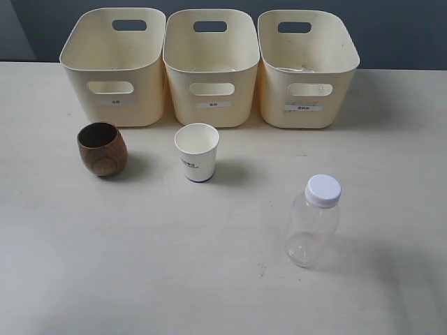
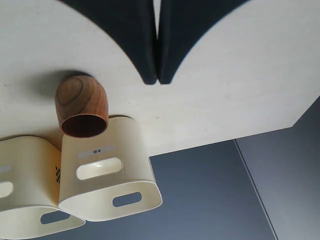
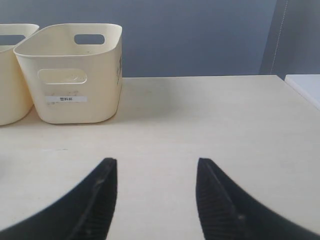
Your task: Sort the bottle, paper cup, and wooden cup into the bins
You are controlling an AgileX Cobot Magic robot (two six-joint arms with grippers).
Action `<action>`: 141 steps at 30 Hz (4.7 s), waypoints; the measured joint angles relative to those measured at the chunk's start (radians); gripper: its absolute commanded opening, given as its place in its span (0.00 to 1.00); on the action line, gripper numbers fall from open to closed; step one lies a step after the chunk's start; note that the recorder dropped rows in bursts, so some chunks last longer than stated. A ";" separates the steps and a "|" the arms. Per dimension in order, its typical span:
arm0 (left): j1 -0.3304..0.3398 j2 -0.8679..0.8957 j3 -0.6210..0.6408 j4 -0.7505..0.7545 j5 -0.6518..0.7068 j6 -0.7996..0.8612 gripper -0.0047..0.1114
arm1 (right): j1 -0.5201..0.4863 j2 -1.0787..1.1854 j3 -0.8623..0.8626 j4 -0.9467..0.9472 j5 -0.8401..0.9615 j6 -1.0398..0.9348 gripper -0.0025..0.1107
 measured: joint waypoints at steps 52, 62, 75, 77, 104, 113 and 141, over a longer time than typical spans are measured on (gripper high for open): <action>0.000 0.000 0.000 0.000 0.000 0.000 0.04 | 0.000 0.000 0.000 0.065 -0.366 0.523 0.44; 0.000 0.000 0.000 0.000 0.000 0.000 0.04 | 0.052 0.000 0.000 -0.063 -0.315 0.523 0.44; 0.000 0.000 0.000 0.000 0.000 0.000 0.04 | 0.671 0.051 0.000 -0.463 -0.495 0.624 0.44; 0.000 0.000 0.000 0.000 0.000 0.000 0.04 | 0.710 0.094 0.000 -0.481 -0.547 0.611 0.44; 0.000 0.000 0.000 0.000 0.000 0.000 0.04 | 0.733 1.102 -0.160 -0.070 -1.007 0.045 0.65; 0.000 0.000 0.000 0.000 0.000 0.000 0.04 | 0.733 1.237 -0.178 -0.010 -1.064 0.043 0.65; 0.000 0.000 0.000 0.000 0.000 0.000 0.04 | 0.733 1.243 -0.178 0.010 -0.903 0.096 0.65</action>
